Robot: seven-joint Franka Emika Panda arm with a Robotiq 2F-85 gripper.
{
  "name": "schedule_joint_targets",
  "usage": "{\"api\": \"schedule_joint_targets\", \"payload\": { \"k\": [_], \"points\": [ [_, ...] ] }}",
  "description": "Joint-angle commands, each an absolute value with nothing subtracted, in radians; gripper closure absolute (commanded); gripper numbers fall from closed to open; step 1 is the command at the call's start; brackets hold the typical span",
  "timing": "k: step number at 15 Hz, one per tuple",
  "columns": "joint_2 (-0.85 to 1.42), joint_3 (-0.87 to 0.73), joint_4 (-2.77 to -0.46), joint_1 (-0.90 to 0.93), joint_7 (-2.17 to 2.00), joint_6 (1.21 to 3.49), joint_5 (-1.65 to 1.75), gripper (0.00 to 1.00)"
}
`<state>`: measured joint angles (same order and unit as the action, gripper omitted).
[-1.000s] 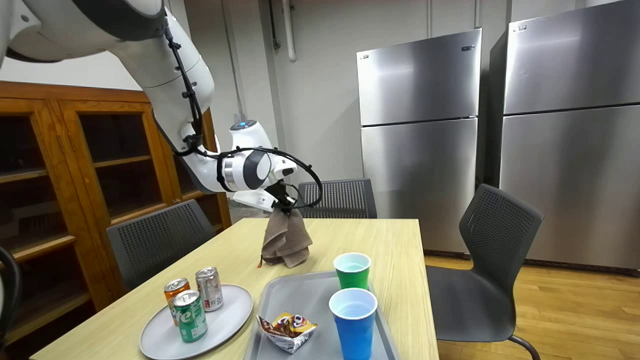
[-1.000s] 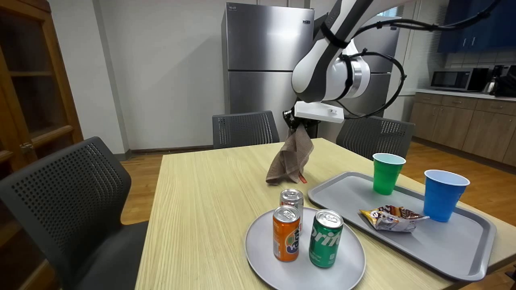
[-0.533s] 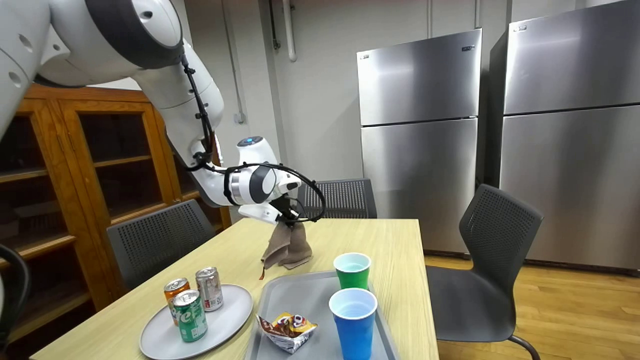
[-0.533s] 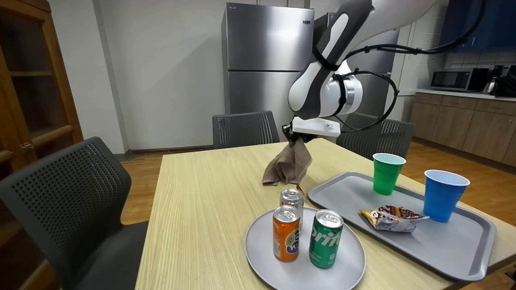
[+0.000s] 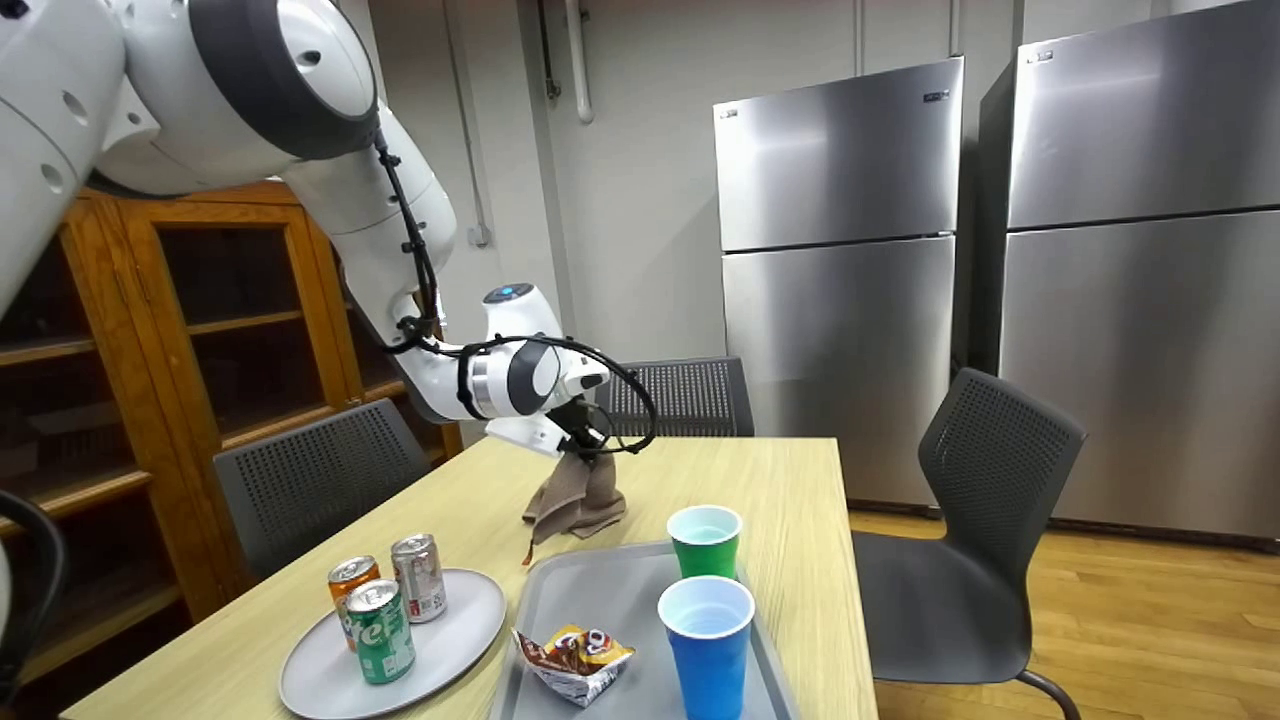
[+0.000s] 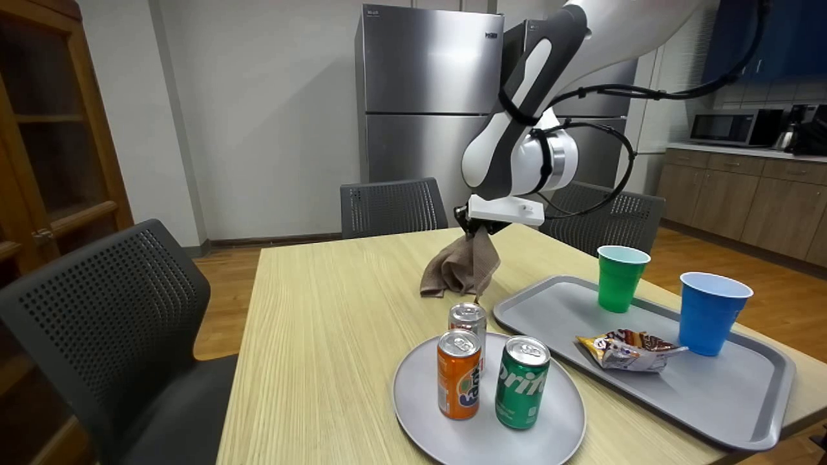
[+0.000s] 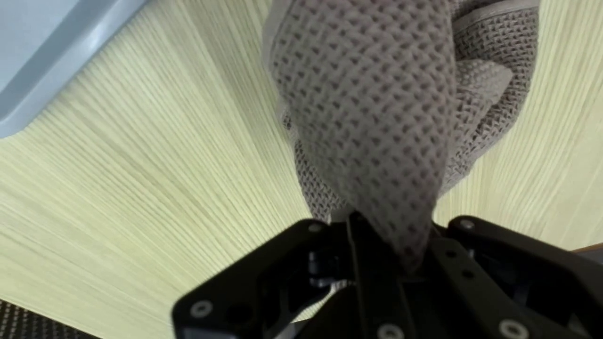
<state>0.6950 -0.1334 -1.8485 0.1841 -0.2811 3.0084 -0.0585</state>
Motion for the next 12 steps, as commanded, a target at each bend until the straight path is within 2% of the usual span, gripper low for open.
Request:
{"api": "schedule_joint_targets", "payload": {
  "k": [1, 2, 9, 11, 12],
  "points": [
    [0.76, -0.228, -1.787, 0.259, -0.367, 2.966, -0.064, 0.69],
    [0.766, -0.236, -1.783, 0.266, -0.378, 2.965, -0.068, 0.64],
    [0.828, -0.245, -1.681, 0.296, -0.434, 2.921, -0.077, 0.11],
    [0.845, -0.236, -1.632, 0.296, -0.447, 2.897, -0.078, 0.0],
    [0.857, -0.233, -1.598, 0.299, -0.455, 2.877, -0.077, 0.0]
  ]
}}
